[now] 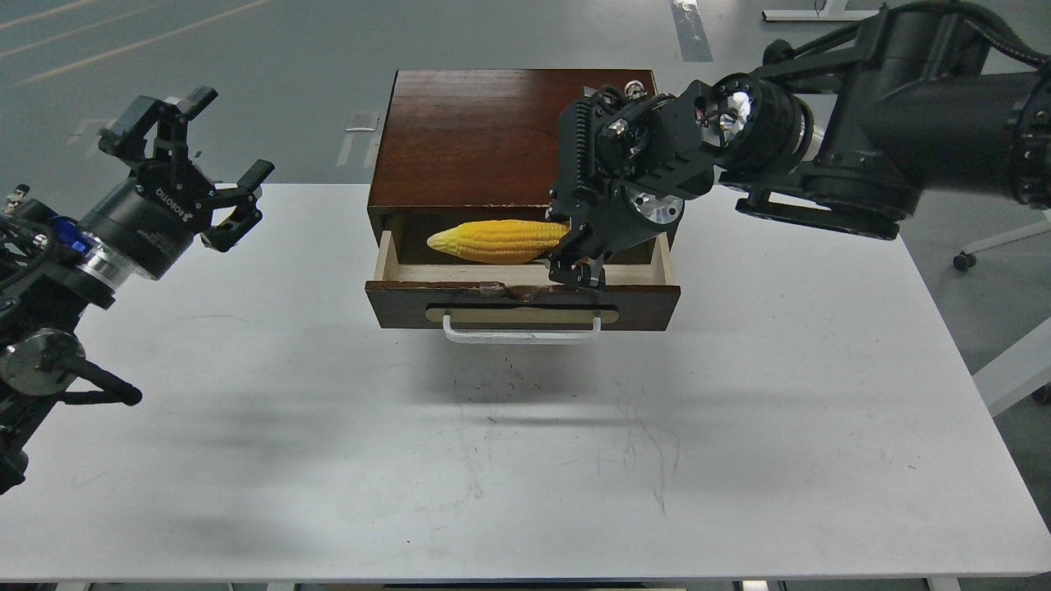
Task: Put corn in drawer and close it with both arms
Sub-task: 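Lower the corn into the drawer and open the right gripper, then withdraw the right gripper up and away from the drawer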
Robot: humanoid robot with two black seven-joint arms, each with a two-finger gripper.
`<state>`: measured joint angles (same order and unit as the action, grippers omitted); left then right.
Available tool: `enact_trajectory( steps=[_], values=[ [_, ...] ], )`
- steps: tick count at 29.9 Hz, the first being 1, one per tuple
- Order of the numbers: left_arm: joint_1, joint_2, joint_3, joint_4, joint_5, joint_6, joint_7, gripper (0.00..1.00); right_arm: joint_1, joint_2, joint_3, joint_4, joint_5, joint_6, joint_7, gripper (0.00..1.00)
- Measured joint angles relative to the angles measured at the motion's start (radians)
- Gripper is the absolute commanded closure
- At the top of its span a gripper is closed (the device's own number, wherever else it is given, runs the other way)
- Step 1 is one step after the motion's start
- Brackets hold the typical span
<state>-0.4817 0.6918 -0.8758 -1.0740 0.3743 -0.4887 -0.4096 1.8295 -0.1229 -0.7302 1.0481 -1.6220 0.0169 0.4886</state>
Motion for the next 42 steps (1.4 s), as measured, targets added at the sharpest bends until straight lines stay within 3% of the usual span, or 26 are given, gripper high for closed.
enact_trajectory(
  steps=[8, 16, 22, 24, 27, 31, 42],
  values=[
    [0.000, -0.002, -0.001, 0.000, 0.000, 0.000, 0.000, 0.01, -0.006, 0.000, 0.004, 0.000, 0.006, 0.000, 0.000, 0.43],
    [0.000, -0.002, -0.003, 0.000, 0.000, 0.000, 0.000, 0.01, -0.006, -0.010, 0.007, 0.003, 0.008, 0.000, 0.000, 0.35],
    [0.000, -0.001, -0.003, 0.000, 0.000, 0.000, 0.000, 0.01, -0.004, -0.012, 0.009, 0.006, 0.010, 0.000, 0.000, 0.35],
    [0.000, 0.000, -0.003, 0.000, 0.000, 0.000, 0.000, 0.01, 0.001, -0.013, 0.011, 0.007, 0.015, 0.000, 0.000, 0.32],
    [0.000, 0.002, -0.003, 0.000, 0.000, 0.000, 0.000, 0.01, 0.008, -0.021, 0.019, 0.012, 0.037, 0.000, 0.000, 0.21],
    [-0.001, 0.014, -0.003, 0.000, 0.000, 0.000, 0.000, 0.01, 0.026, -0.058, 0.058, 0.026, 0.134, 0.006, 0.000, 0.05],
    [-0.003, 0.032, -0.003, -0.002, 0.005, 0.000, 0.000, 0.01, -0.002, -0.299, 0.160, 0.082, 0.629, 0.014, 0.000, 0.04]
  ],
)
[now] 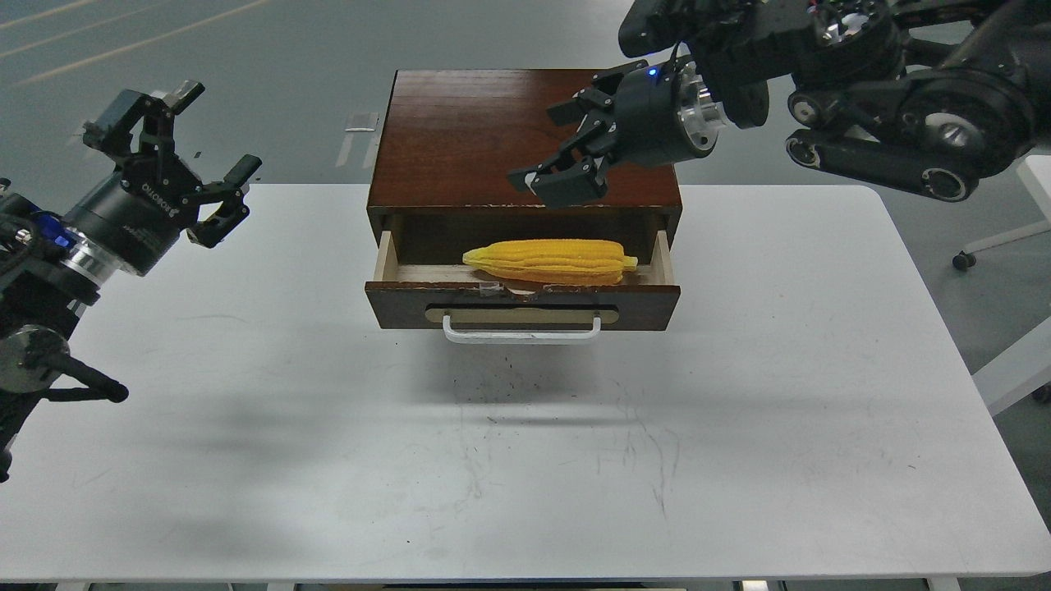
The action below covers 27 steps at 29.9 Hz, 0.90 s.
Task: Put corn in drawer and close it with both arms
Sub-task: 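Withdraw the right gripper up and away from the drawer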
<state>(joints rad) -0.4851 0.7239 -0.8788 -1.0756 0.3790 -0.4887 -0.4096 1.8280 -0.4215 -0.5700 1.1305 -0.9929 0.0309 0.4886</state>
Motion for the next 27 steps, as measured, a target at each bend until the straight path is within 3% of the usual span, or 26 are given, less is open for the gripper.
enact_trajectory(
  steps=[6, 13, 19, 27],
  values=[
    [-0.013, 0.003, -0.001, 0.000, 0.001, 0.000, 0.000, 0.01, -0.192, -0.161, 0.176, 0.016, 0.333, 0.000, 0.000, 0.04],
    [-0.043, 0.006, 0.003, 0.000, 0.002, 0.000, 0.001, 0.01, -0.575, -0.320, 0.559, 0.004, 0.533, -0.009, 0.000, 0.04],
    [-0.051, 0.005, 0.010, 0.000, 0.003, 0.000, 0.004, 0.01, -0.869, -0.342, 0.813, -0.051, 0.755, -0.019, 0.000, 0.01],
    [-0.071, 0.000, 0.011, -0.006, 0.136, 0.000, 0.002, 0.07, -1.079, -0.280, 0.858, -0.212, 0.999, -0.015, 0.000, 0.01]
  ],
)
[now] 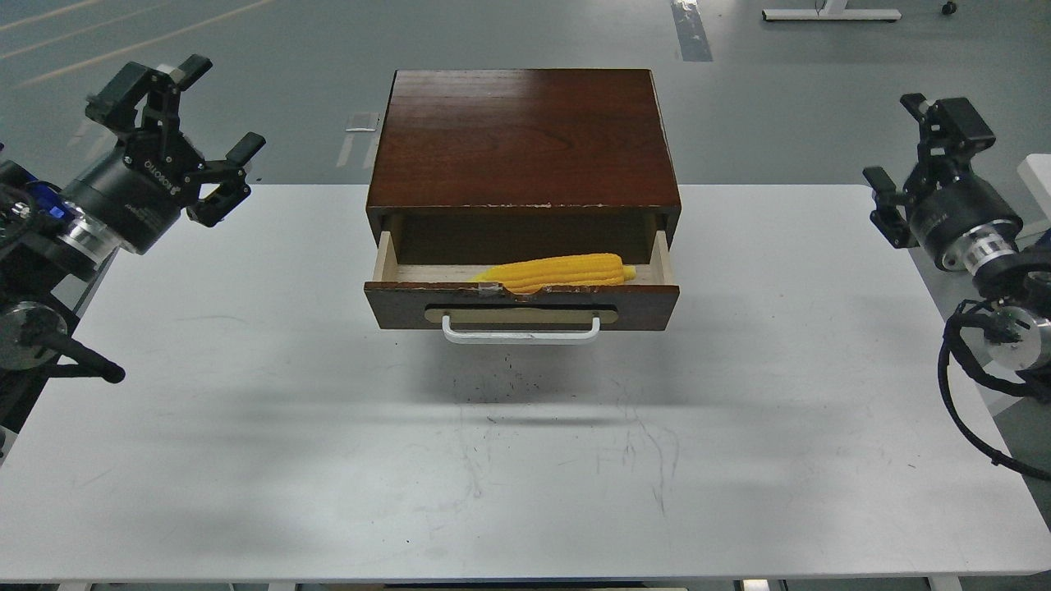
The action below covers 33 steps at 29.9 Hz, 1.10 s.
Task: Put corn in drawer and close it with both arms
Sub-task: 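Withdraw the right gripper up and away from the drawer, then swing the left gripper over to the front of the open drawer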
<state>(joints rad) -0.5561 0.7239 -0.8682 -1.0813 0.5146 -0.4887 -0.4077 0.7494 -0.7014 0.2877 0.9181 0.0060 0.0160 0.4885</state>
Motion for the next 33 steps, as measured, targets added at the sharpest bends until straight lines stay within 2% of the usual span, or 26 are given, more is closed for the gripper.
enact_trajectory(
  steps=[1, 2, 3, 4, 5, 8, 15, 21, 23, 26, 33],
  values=[
    [-0.004, -0.001, 0.000, -0.005, 0.021, 0.000, -0.001, 0.09, -0.015, 0.019, 0.000, -0.021, 0.005, 0.001, 0.000, 0.01],
    [-0.010, -0.001, 0.000, -0.014, 0.048, 0.000, -0.004, 0.19, -0.025, 0.034, 0.000, -0.038, 0.008, 0.001, 0.000, 0.01],
    [-0.019, -0.001, 0.000, -0.024, 0.072, 0.000, -0.007, 0.38, -0.035, 0.046, 0.000, -0.053, 0.009, 0.001, 0.000, 0.01],
    [-0.031, -0.001, -0.001, -0.037, 0.100, 0.000, -0.013, 0.51, -0.041, 0.055, 0.001, -0.068, 0.010, 0.001, 0.000, 0.01],
    [-0.044, -0.001, -0.001, -0.051, 0.127, 0.000, -0.018, 0.72, -0.046, 0.060, 0.001, -0.079, 0.010, 0.001, 0.000, 0.01],
    [-0.089, -0.001, -0.002, -0.101, 0.201, 0.000, -0.026, 1.00, -0.052, 0.066, 0.001, -0.102, 0.010, 0.002, 0.000, 0.01],
    [-0.179, 0.004, -0.001, -0.272, 0.384, 0.000, -0.023, 1.00, -0.054, 0.069, 0.011, -0.150, 0.011, 0.007, 0.000, 0.01],
    [-0.267, -0.004, 0.028, -0.421, 0.687, 0.000, -0.025, 1.00, -0.055, 0.101, 0.037, -0.244, 0.018, 0.009, 0.000, 0.01],
    [-0.308, -0.009, 0.068, -0.458, 0.788, 0.000, -0.028, 1.00, -0.055, 0.123, 0.039, -0.282, 0.018, 0.010, 0.000, 0.00],
    [-0.390, -0.042, 0.163, -0.502, 0.953, 0.000, -0.055, 1.00, -0.055, 0.165, 0.039, -0.337, 0.018, 0.012, 0.000, 0.00],
    [-0.509, -0.116, 0.375, -0.520, 1.319, 0.000, -0.080, 1.00, -0.048, 0.215, 0.041, -0.366, 0.019, 0.010, 0.000, 0.00]
  ],
)
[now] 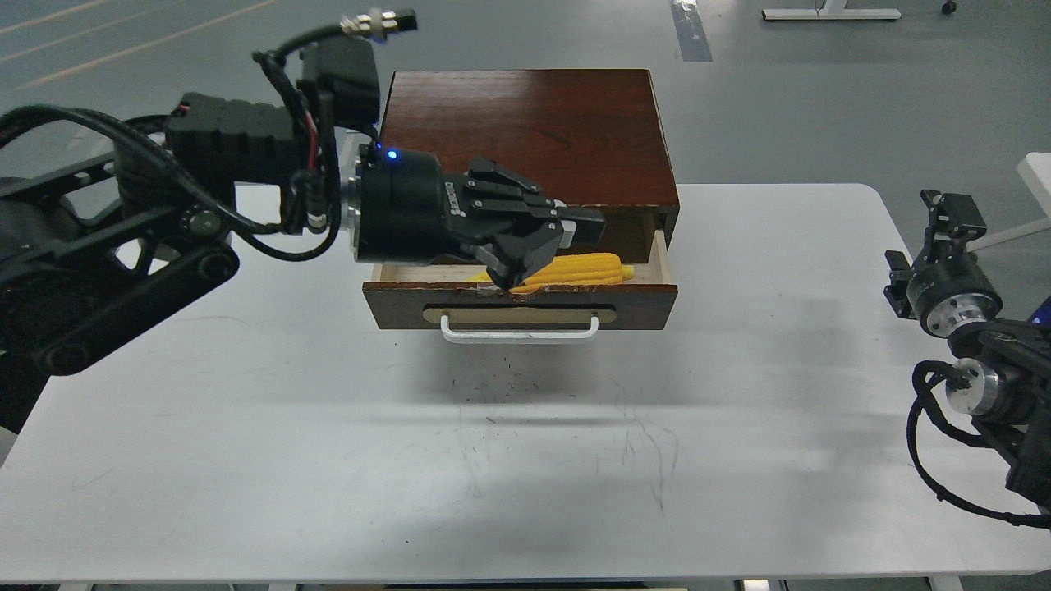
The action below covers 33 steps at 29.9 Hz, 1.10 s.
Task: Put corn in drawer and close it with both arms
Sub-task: 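Swing the left gripper over to the front of the open drawer, then position the left gripper against the drawer's white handle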
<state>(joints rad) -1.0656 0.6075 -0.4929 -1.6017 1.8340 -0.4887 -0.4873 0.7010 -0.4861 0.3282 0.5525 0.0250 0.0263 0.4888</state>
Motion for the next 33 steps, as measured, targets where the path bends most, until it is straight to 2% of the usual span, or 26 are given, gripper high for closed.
enact_trajectory(
  steps=[8, 13, 17, 23, 33],
  values=[
    [-0.094, -0.017, 0.220, -0.022, 0.239, 0.000, -0.001, 1.00, 0.007, 0.009, 0.000, -0.001, 0.000, -0.001, 0.000, 0.00],
    [-0.110, -0.017, 0.332, -0.069, 0.337, 0.000, -0.001, 1.00, 0.008, 0.009, 0.000, -0.001, 0.000, -0.002, 0.000, 0.00],
    [-0.106, -0.007, 0.394, -0.096, 0.347, 0.050, -0.001, 1.00, 0.008, 0.009, 0.000, -0.002, 0.000, -0.002, 0.000, 0.00],
    [-0.098, -0.003, 0.416, -0.090, 0.348, 0.165, 0.002, 1.00, 0.008, 0.008, 0.000, -0.002, -0.001, -0.003, 0.000, 0.00],
    [-0.096, -0.003, 0.415, -0.014, 0.348, 0.248, 0.009, 1.00, -0.001, 0.008, -0.004, -0.002, 0.000, -0.008, 0.000, 0.00]
  ],
)
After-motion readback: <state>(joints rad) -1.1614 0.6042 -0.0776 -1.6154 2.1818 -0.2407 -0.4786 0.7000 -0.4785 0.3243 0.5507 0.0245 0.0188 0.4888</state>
